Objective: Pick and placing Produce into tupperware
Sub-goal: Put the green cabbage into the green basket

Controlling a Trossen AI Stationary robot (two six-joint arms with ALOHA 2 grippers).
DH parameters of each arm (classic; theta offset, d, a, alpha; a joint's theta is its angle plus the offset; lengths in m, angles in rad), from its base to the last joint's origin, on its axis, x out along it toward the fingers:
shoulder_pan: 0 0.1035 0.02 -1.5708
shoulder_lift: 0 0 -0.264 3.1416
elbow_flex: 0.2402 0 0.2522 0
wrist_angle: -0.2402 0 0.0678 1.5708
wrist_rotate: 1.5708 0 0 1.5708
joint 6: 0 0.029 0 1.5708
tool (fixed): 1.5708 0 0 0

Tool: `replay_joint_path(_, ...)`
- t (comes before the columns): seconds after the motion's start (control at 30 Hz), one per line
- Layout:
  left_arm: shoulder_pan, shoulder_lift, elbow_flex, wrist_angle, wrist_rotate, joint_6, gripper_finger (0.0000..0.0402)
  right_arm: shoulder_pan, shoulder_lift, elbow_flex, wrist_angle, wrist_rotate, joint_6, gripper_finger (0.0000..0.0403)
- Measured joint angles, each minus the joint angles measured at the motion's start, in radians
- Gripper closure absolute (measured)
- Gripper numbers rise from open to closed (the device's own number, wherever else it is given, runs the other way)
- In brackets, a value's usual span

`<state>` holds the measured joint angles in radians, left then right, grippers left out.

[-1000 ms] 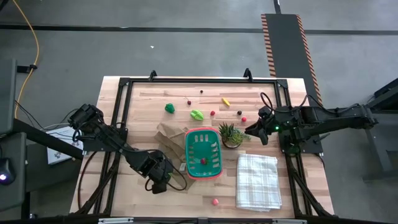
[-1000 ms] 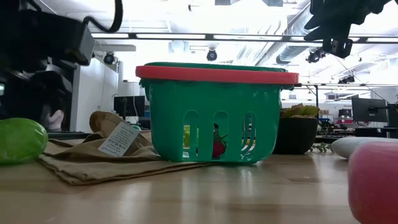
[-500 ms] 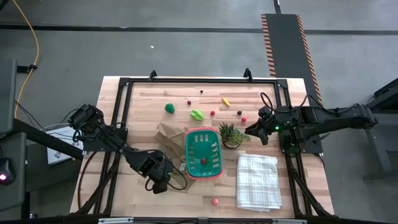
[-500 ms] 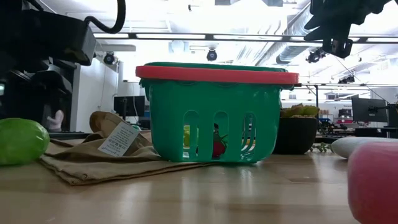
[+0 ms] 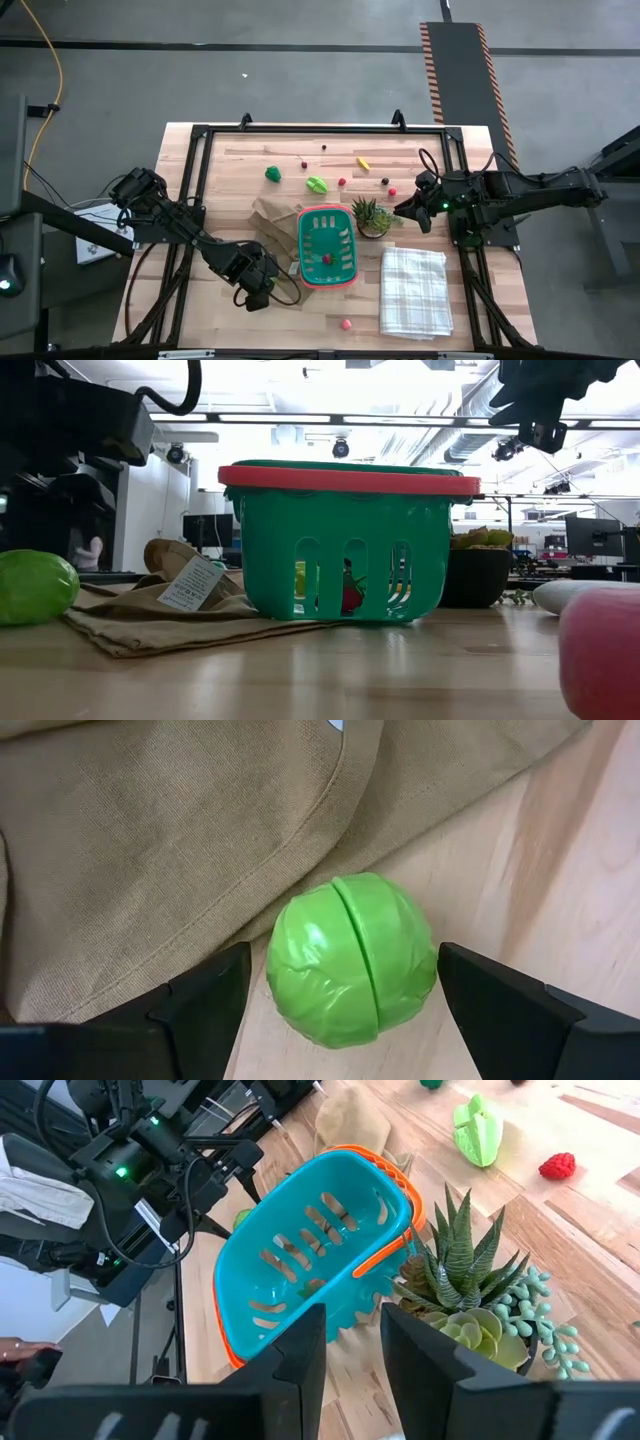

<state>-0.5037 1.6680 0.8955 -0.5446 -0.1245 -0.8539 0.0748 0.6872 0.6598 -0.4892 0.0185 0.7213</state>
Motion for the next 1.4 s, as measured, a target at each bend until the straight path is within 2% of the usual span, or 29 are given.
replay_joint_path(0.4, 0.0, 0.0, 0.0, 0.0, -0.007, 0.0, 0.0098, 0.0, 0.0, 0.0, 0.0, 0.0, -0.004, 0.0313)
replay_joint_path(0.77, 0.0, 0.0, 0.0, 0.002, -0.007, 0.0, 0.0173, 0.0, 0.0, 0.0, 0.0, 0.0, -0.007, 0.0313)
replay_joint_path(1.07, 0.0, 0.0, 0.0, 0.001, -0.007, 0.0, 0.0156, 0.0, 0.0, 0.0, 0.0, 0.0, -0.007, 0.0313)
replay_joint_path(1.4, 0.0, 0.0, 0.0, 0.002, -0.003, -0.008, 0.0174, 0.0, 0.0, -0.001, 0.0, 0.0, -0.015, 0.0313)
